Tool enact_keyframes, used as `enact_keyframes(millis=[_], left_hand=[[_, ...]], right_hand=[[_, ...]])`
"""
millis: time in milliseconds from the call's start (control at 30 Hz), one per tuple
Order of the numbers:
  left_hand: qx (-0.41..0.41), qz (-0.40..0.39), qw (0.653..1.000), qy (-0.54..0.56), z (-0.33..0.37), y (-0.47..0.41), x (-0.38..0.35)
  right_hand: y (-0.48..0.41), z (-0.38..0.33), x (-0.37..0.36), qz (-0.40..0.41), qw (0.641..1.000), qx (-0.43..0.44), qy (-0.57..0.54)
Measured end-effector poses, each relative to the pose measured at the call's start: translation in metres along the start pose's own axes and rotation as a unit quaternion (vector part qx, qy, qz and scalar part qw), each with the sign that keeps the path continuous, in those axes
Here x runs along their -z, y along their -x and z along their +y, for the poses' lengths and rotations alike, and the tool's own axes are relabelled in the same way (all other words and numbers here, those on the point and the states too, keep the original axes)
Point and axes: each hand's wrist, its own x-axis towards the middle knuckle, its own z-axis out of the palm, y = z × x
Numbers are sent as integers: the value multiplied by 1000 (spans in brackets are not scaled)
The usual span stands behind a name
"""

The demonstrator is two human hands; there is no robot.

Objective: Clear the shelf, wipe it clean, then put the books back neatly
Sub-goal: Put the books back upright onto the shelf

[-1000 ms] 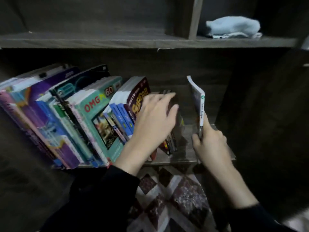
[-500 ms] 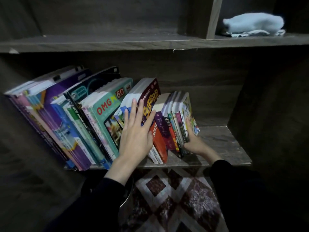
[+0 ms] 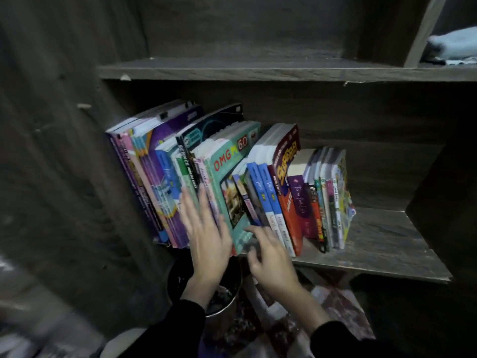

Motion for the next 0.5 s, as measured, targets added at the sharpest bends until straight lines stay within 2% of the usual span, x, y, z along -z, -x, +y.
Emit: enact_keyframes(millis=[67,200,300,367,500], left_hand=[[57,1,998,6,-17,-6,6],[-13,-40,997,-59,-45,-22,12],[-52,-67,995,-53,-61,-28,11],[-68,-56,995,-39,-67,-32,8],[-90,-41,995,-29,-72,-42,9]], right_hand=[[-7,-3,-18,-78,994,-69,-36],[-26,-9,-47,-154,972,-129,-121],[-35,-10,-60,-126,973,-151,-120],[-37,-9,-63,-105,974,-152,-132],[-46,-20,-73,-124,967,-141,-175]])
